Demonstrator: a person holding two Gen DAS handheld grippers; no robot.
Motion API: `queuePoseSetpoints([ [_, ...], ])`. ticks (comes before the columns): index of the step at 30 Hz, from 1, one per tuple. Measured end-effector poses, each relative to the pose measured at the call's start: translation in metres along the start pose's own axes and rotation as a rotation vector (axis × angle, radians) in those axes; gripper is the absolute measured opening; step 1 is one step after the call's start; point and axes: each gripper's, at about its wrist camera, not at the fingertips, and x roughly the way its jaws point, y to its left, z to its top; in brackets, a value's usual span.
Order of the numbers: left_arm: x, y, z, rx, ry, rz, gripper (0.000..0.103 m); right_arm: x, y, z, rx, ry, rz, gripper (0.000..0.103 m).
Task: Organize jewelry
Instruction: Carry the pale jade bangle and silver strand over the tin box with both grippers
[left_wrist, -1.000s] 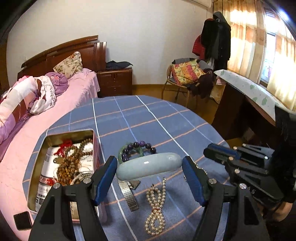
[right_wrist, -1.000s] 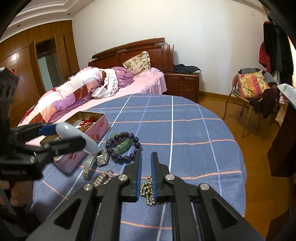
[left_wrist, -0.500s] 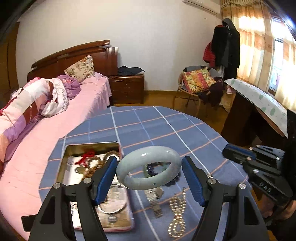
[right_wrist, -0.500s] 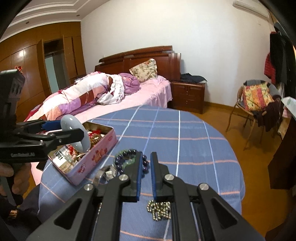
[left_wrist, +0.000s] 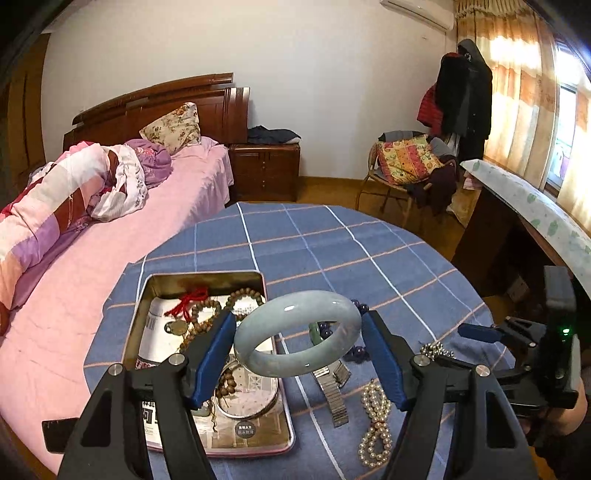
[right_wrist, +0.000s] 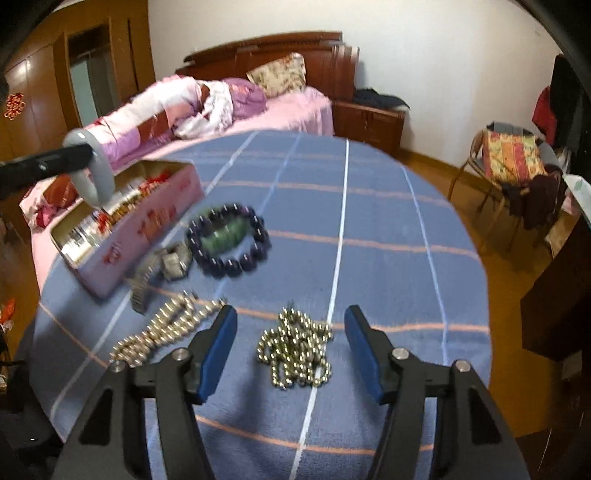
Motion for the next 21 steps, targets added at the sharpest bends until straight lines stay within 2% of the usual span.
queuePoseSetpoints([
  [2,0.001,-0.001,-0.002,0.006,0.007,0.000,0.066,0.005,0.000,-0.004,0.000,0.020,0.010,0.058],
  [3,0.001,-0.001,-0.002,0.008,0.009,0.000,0.052,0.008,0.001,-0.006,-0.008,0.032,0.007,0.055],
  [4,0.001,-0.001,-0.002,0.007,0.015,-0.014,0.039,0.011,0.002,-0.007,-0.017,0.045,0.008,0.046],
  [5,0.001,0.000,-0.001,0.003,0.020,-0.024,0.039,0.012,0.003,-0.008,-0.020,0.055,0.008,0.037],
  [6,0.000,0.000,-0.001,-0.002,0.016,-0.028,0.039,0.013,0.004,-0.009,-0.027,0.063,0.002,0.022],
  [9,-0.001,-0.003,0.000,0.017,0.013,-0.029,0.039,0.009,0.004,-0.010,-0.038,0.061,-0.006,0.013],
  [14,0.001,-0.004,-0.005,0.029,0.011,-0.024,0.039,0.000,0.002,-0.003,-0.026,0.023,-0.024,0.012],
  [15,0.003,-0.007,-0.008,0.044,0.020,-0.024,0.042,-0.002,0.002,-0.002,-0.024,0.015,-0.022,0.012],
  [17,0.008,-0.012,-0.012,0.059,0.043,-0.030,0.056,-0.003,0.003,0.002,-0.025,0.006,-0.018,0.012],
  [18,0.011,-0.015,-0.015,0.064,0.051,-0.024,0.067,-0.003,0.004,0.003,-0.026,0.002,-0.018,0.012],
  [21,0.017,-0.030,-0.024,0.104,0.070,-0.034,0.068,-0.004,0.002,0.002,-0.015,-0.010,-0.002,0.012],
])
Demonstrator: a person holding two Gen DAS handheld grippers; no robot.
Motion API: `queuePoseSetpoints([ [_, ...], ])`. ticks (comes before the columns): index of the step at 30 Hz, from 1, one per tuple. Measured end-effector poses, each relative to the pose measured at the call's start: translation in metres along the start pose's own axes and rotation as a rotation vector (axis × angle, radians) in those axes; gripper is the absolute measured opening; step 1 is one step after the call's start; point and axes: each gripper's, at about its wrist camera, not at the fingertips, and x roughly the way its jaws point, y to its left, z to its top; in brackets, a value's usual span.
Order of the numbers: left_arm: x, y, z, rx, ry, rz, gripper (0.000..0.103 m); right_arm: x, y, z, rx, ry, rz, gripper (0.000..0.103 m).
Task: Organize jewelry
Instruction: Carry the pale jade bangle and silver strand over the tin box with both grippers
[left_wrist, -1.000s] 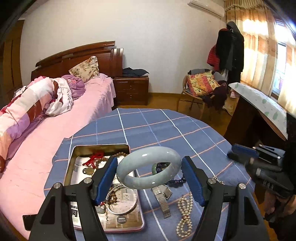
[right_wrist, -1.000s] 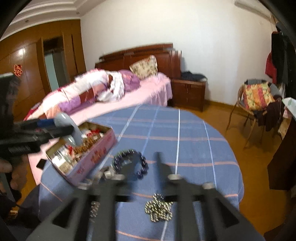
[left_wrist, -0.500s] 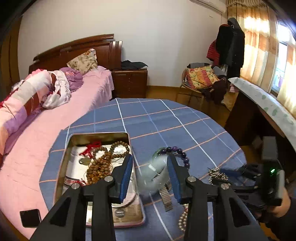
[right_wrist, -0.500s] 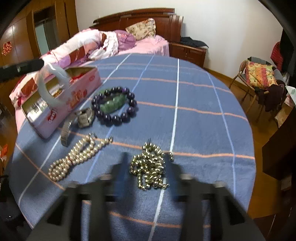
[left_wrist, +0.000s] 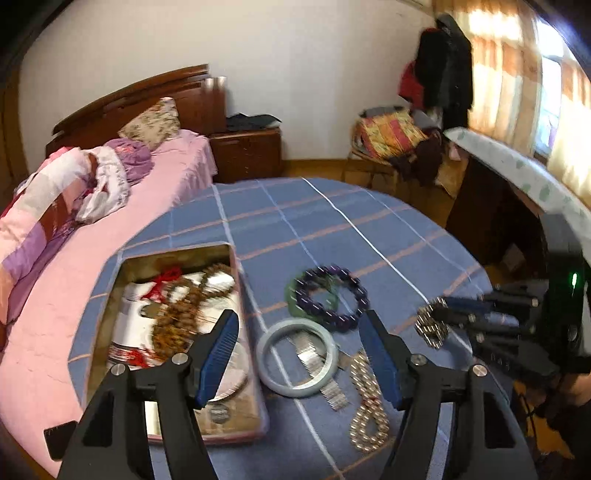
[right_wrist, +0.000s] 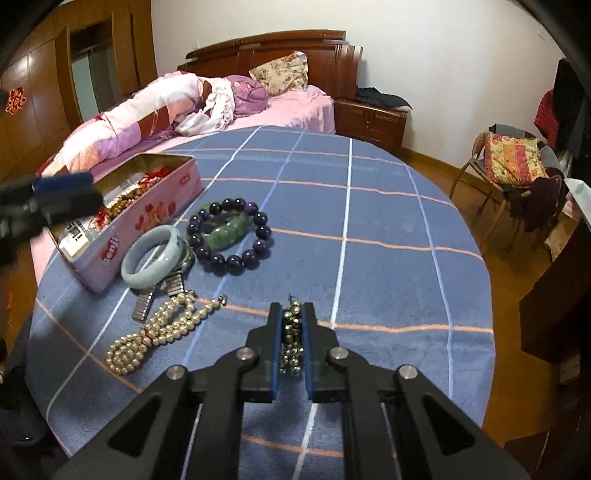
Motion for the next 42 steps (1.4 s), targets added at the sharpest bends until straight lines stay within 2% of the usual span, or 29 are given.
queuePoseSetpoints([
  [3,0.016,-0.022,-0.009,0.073,0.049,-0.004,0.068,0.000,-0.001,-0.001,0.009,-0.008,0.012,0.012],
  [5,0.028,-0.029,-0.014,0.086,0.081,-0.001,0.068,-0.001,-0.001,-0.001,0.014,-0.017,0.014,0.012],
  [6,0.037,-0.032,-0.017,0.090,0.108,0.007,0.062,-0.002,-0.001,-0.001,0.018,-0.022,0.016,0.012],
  [9,0.056,-0.034,-0.024,0.085,0.180,0.007,0.037,-0.004,-0.002,0.000,0.024,-0.036,0.019,0.012],
  [10,0.062,-0.033,-0.027,0.083,0.199,0.014,0.033,-0.005,-0.003,0.000,0.024,-0.041,0.020,0.012],
  [11,0.064,-0.033,-0.028,0.085,0.204,0.029,0.029,-0.006,-0.003,-0.001,0.024,-0.046,0.021,0.012],
  [12,0.064,-0.033,-0.028,0.086,0.195,0.042,0.018,-0.006,-0.003,-0.001,0.025,-0.050,0.022,0.012],
  [13,0.062,-0.032,-0.027,0.091,0.192,0.057,0.013,-0.007,-0.003,-0.001,0.027,-0.053,0.024,0.012],
  [22,0.011,-0.029,-0.009,0.055,0.069,0.007,0.011,-0.021,0.001,0.006,0.025,-0.110,0.032,0.012],
  [30,-0.036,-0.008,0.023,-0.004,-0.057,-0.016,0.011,-0.038,0.014,0.033,-0.004,-0.174,0.048,0.012],
  [35,-0.048,0.017,0.034,-0.026,-0.092,0.024,0.011,-0.044,0.033,0.056,-0.055,-0.211,0.071,0.012],
  [42,-0.039,0.068,0.028,-0.103,-0.080,0.099,0.011,-0.043,0.076,0.088,-0.144,-0.251,0.113,0.012],
])
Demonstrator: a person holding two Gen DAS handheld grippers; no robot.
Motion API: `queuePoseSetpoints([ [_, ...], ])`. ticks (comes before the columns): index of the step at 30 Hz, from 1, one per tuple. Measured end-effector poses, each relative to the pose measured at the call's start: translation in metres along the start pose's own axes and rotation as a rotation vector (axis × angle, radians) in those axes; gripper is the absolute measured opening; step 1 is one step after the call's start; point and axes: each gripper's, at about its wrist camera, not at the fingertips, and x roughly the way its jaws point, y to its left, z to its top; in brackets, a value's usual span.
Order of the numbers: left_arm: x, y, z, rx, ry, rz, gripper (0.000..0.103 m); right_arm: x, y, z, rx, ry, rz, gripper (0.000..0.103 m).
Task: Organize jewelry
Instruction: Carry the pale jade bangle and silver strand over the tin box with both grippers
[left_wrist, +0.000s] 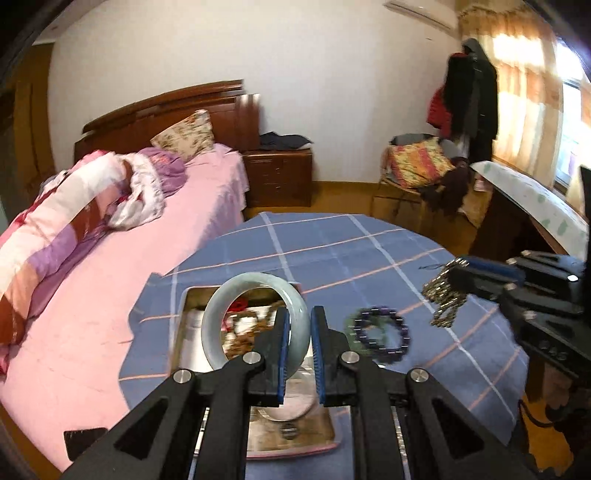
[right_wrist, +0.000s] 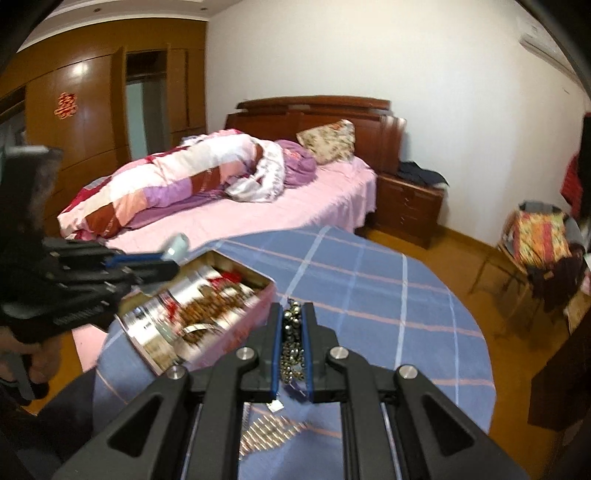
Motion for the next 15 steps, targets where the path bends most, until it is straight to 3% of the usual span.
queuePoseSetpoints([
  [7,0.015,0.028,-0.011,-0.048,0.033,0.024,0.011,0.029,0.040,0.026,-0.050,-0.008,0.076,0.012],
  [15,0.033,0.038,-0.018,-0.074,0.061,0.014,0.011,0.076,0.064,0.024,-0.068,0.054,0.113,0.012],
])
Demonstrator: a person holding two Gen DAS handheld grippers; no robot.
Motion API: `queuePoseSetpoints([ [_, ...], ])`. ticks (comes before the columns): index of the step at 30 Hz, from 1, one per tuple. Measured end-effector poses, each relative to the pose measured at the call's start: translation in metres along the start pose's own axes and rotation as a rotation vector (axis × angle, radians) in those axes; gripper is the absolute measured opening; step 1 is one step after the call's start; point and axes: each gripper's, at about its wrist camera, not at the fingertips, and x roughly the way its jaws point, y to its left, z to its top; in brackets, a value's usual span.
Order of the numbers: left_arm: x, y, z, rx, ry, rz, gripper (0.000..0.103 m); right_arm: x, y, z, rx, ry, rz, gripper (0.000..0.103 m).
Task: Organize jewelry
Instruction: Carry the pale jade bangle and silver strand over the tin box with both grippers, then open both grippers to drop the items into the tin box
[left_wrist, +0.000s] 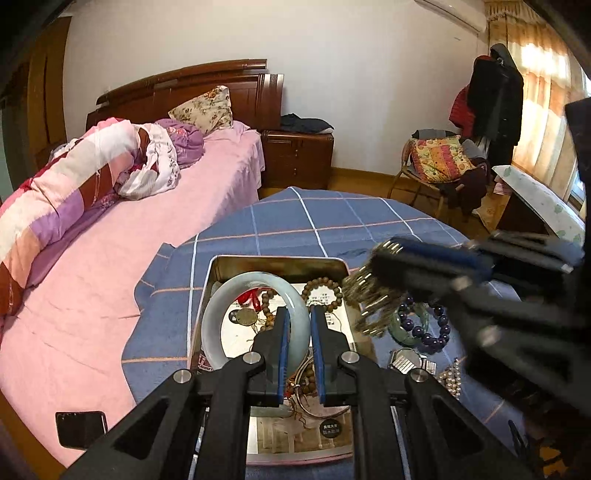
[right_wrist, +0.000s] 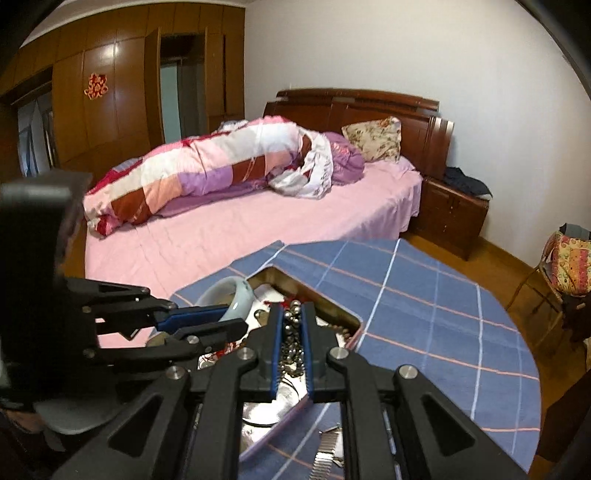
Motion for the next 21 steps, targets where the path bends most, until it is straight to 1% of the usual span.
queuePoseSetpoints([
  [4,0.009,0.005,-0.003,-0.011,0.017,0.006,0.011,0.021,0.001,-0.007,0.010,0.044,0.003,0.013],
  [10,0.023,0.012,-0.011,-0.028,0.054,0.009,0.011,0.037,0.000,-0.016,0.020,0.089,0.004,0.013],
  [19,0.037,0.009,-0.021,-0.024,0.099,0.005,0.012,0.047,-0.004,-0.031,0.043,0.145,0.022,0.013],
  [21,0.039,0.006,-0.022,-0.009,0.103,0.004,0.012,0.047,-0.005,-0.033,0.047,0.148,0.026,0.013],
])
